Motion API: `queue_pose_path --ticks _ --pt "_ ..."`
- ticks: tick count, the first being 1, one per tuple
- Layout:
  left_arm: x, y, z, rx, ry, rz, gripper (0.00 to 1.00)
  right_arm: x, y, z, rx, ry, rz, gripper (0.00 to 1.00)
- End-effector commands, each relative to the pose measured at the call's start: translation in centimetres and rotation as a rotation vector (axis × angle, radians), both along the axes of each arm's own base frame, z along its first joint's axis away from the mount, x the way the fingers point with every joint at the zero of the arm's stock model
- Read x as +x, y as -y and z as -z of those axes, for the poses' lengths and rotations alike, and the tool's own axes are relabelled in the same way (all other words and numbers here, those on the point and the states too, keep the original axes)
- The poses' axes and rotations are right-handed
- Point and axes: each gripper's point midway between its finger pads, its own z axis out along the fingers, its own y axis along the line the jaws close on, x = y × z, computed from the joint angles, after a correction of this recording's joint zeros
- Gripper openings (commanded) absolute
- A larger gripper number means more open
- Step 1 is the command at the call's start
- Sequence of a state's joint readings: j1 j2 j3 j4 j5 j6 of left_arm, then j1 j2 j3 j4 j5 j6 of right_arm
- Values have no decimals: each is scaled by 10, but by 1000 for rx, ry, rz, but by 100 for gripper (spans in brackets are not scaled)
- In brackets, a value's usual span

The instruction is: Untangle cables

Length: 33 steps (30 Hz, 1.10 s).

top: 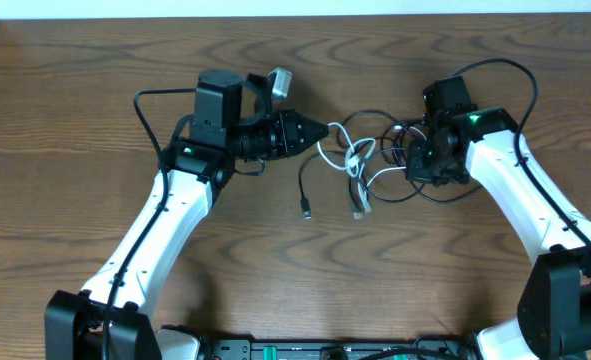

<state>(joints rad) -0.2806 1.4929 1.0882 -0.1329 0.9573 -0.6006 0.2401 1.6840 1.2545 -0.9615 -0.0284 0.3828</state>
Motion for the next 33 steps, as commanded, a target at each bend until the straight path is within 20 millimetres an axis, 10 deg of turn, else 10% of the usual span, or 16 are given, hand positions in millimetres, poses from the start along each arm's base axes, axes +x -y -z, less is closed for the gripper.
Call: queue_pose_path --ticks 1,5,9,13,17,22,24,31,33 --pt "-12 3 -8 -3 89 97 7 -3 0 1 -20 -8 -22 1" --pt "4 -56 70 453 13 -148 7 -7 31 1 -160 -18 10 1" --pt "8 -104 89 652 -38 -295 8 -11 82 -2 -288 -34 197 1" --pt "18 -124 57 526 -32 -402 7 -10 100 -2 -271 -42 263 1" --pt "26 -104 -38 98 115 -340 8 -5 98 -2 -254 -22 268 1" --pt "8 -81 -95 -82 255 -191 8 12 52 0 -38 18 111 5" --pt "1 -75 -102 -112 277 -135 8 15 30 -2 51 36 -5 43" --pt "-23 -52 -58 27 232 -30 8 22 -44 -22 335 132 -287 78" --pt "-29 -52 -15 246 177 -73 8 18 -91 -44 535 185 -424 82"
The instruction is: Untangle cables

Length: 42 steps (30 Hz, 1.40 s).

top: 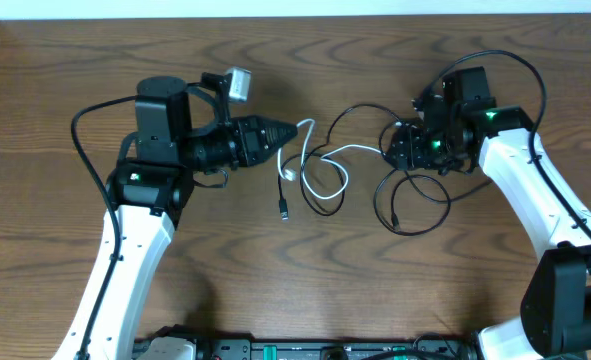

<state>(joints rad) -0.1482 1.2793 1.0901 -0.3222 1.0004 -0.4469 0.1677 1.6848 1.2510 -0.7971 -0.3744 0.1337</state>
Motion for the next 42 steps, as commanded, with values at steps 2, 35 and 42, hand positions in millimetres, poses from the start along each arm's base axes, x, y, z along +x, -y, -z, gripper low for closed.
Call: queue_pose_path --ticks 2,35,42 --pt "-3 -11 63 385 -26 -123 8 -17 -65 -23 218 33 -211 79" --pt "7 -54 94 673 -49 -316 24 -3 -42 12 -240 90 -101 1" --pt "6 -58 97 690 -54 -326 68 53 30 -154 -463 460 128 1"
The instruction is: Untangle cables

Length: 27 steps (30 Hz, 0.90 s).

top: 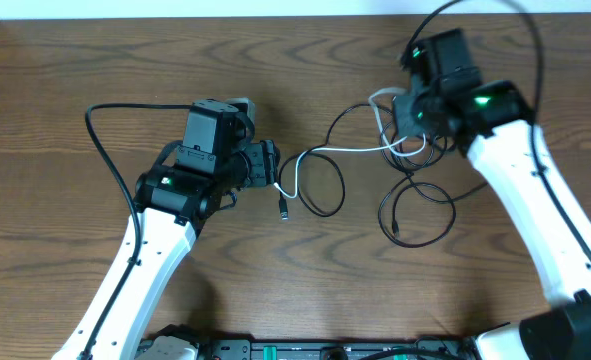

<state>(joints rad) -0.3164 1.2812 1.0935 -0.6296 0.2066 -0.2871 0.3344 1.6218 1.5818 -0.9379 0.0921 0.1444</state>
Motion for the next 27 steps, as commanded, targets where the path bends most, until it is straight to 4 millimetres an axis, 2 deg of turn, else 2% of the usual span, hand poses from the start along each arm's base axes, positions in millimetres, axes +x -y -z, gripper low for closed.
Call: queue_pose_path --ticks 1,2,3,4,7,8,9,10,12,15,16,21,27 --pt "-1 -3 5 21 -11 -4 68 18 41 -53 -158 184 123 1" --pt "-2 -3 7 23 -16 -4 68 22 56 -72 -204 247 187 1" --pt "-3 -3 9 26 -23 -3 68 25 77 -105 -248 350 283 1" --pt "-3 -3 9 26 -25 -3 68 25 84 -119 -252 393 315 1" --pt "-2 -3 14 31 -40 -3 68 22 108 -191 -229 595 378 1" --pt "-2 -3 18 34 -51 -3 68 20 118 -209 -222 642 404 1" --pt "-3 -3 19 36 -58 -3 68 18 126 -217 -219 663 424 1" --pt "-3 -3 21 37 -63 -2 67 15 143 -227 -223 683 468 1" --pt "-3 -3 21 36 -63 -1 67 11 168 -224 -245 664 526 1" --pt "-2 -3 22 37 -65 -2 67 3 201 -207 -224 600 642 1" --pt "-2 -3 23 39 -69 -2 67 7 214 -200 -160 580 635 1" --pt "-1 -2 29 43 -86 -1 67 13 232 -185 -10 530 557 1" --pt "-2 -2 29 44 -87 -1 65 3 251 -179 -117 494 610 1"
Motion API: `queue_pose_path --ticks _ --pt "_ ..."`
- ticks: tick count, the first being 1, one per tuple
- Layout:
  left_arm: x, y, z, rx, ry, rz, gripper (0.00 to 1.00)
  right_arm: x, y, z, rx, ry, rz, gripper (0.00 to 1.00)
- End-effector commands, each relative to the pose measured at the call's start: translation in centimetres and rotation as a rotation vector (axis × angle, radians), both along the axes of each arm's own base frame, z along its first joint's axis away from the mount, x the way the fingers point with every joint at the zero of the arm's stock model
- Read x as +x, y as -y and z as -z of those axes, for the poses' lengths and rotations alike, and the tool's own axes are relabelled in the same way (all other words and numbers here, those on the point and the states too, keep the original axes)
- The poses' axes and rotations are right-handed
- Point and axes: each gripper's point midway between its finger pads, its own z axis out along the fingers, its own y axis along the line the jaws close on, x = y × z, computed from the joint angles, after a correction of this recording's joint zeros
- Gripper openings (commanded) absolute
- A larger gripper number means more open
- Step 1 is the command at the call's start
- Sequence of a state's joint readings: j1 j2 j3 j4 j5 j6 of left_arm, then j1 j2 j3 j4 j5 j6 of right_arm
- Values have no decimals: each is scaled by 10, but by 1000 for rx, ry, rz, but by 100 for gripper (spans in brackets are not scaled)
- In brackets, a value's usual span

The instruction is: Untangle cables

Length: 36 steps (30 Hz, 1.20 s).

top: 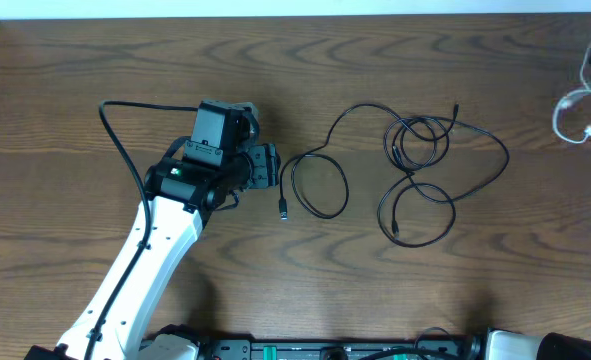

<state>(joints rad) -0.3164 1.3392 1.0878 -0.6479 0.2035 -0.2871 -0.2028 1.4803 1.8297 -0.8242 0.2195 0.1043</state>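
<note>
A black cable [415, 165] lies spread over the table in several loops, its plug [283, 210] just below my left gripper [271, 166]. That gripper points down at the cable's left end, its fingers hidden under the wrist, and seems shut on it. A white cable [572, 112] hangs lifted at the far right edge, clear of the black one. My right gripper shows only as a dark sliver at the frame edge, holding the white cable.
The brown wooden table [275, 290] carries only the black cable. My left arm's own black lead [125, 140] arcs out to the left of the wrist. A pale strip [275, 8] runs along the table's far edge.
My right arm has gone from above the tangle to the far right edge, taking the white cable fully out of the black one. The left gripper and the black cable's left end stayed put.
Both grippers first held a tight knot of white and black cable at the table's middle. They then stood farther apart with the knot loosened. Then the left gripper pointed down at the left end while the right held the white cable high; now the cables are apart.
</note>
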Motion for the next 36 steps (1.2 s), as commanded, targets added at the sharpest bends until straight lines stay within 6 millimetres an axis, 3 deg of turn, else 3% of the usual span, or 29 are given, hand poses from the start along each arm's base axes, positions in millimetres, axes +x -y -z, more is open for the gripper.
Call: queue_pose_path --ticks 1,4,8,12,15,18,22,25,28,30,33,36 --pt "-1 -1 5 16 -10 1 64 -3 12 4 -21 -25 34 1" --pt "-1 -1 5 15 -11 1 64 -7 31 8 -16 -34 78 1" --pt "-1 -1 5 16 -10 1 64 -14 63 29 15 -93 164 1" --pt "-1 -1 5 16 -10 1 64 -34 120 71 149 -159 354 1" --pt "-1 -1 5 16 -9 1 64 -39 146 95 233 -183 383 1" --pt "-1 -1 5 16 -10 1 64 -54 188 129 341 -195 506 1" --pt "-1 -1 5 16 -10 1 64 -51 209 180 477 -249 490 1" --pt "-1 -1 5 16 -9 1 64 -52 211 217 526 -335 500 4" --pt "1 -2 4 18 -4 -1 64 -49 206 231 554 -368 488 38" --pt "0 -2 5 18 -5 -1 64 -42 197 231 588 -360 446 69" --pt "0 -2 5 18 -5 -1 64 -12 151 225 688 -336 182 73" --pt "0 -2 5 18 -6 -1 65 -1 93 230 703 -442 -16 75"
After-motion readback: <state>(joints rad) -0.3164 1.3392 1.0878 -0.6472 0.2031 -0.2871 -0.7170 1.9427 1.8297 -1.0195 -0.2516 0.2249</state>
